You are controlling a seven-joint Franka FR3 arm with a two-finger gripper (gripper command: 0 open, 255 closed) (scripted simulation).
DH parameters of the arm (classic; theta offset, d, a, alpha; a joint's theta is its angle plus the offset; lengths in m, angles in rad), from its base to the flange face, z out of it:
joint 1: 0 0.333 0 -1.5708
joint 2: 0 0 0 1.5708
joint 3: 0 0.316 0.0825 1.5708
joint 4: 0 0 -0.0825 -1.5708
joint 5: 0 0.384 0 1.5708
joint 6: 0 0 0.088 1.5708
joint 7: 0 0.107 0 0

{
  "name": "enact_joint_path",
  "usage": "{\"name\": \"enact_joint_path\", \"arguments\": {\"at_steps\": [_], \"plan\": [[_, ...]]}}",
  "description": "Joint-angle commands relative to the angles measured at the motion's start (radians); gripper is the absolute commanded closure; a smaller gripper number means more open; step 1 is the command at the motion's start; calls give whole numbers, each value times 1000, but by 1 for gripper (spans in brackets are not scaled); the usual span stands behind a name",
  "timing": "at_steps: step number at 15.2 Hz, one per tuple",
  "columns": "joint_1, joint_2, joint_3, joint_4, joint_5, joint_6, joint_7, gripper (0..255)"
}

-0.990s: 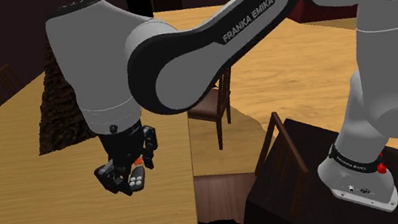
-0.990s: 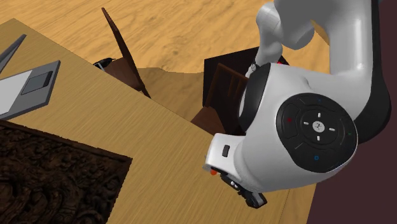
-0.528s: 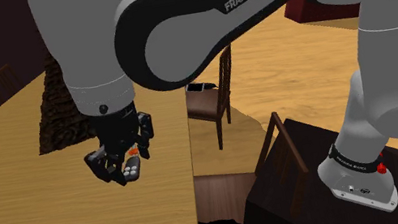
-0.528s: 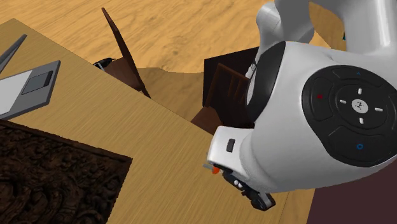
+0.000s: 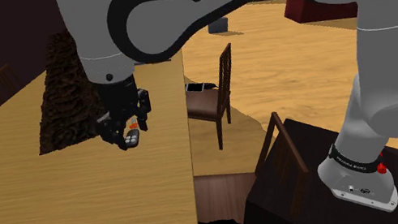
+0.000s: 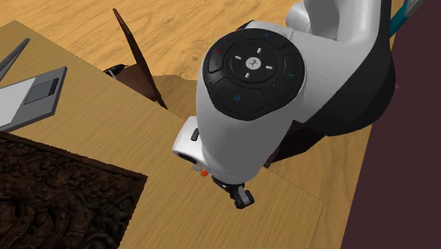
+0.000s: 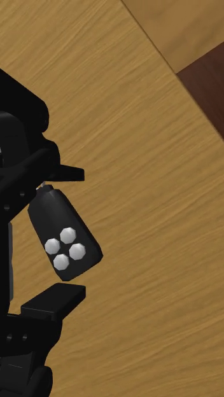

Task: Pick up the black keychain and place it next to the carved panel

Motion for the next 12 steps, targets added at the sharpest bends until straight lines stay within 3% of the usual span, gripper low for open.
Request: {"name": "enact_joint_path", "arguments": {"at_steps": [1,12], "plan": [[-29,7,-14,8,1,1,-46,255],[-129,143,-92,211,-35,-67,-249,255]]}}
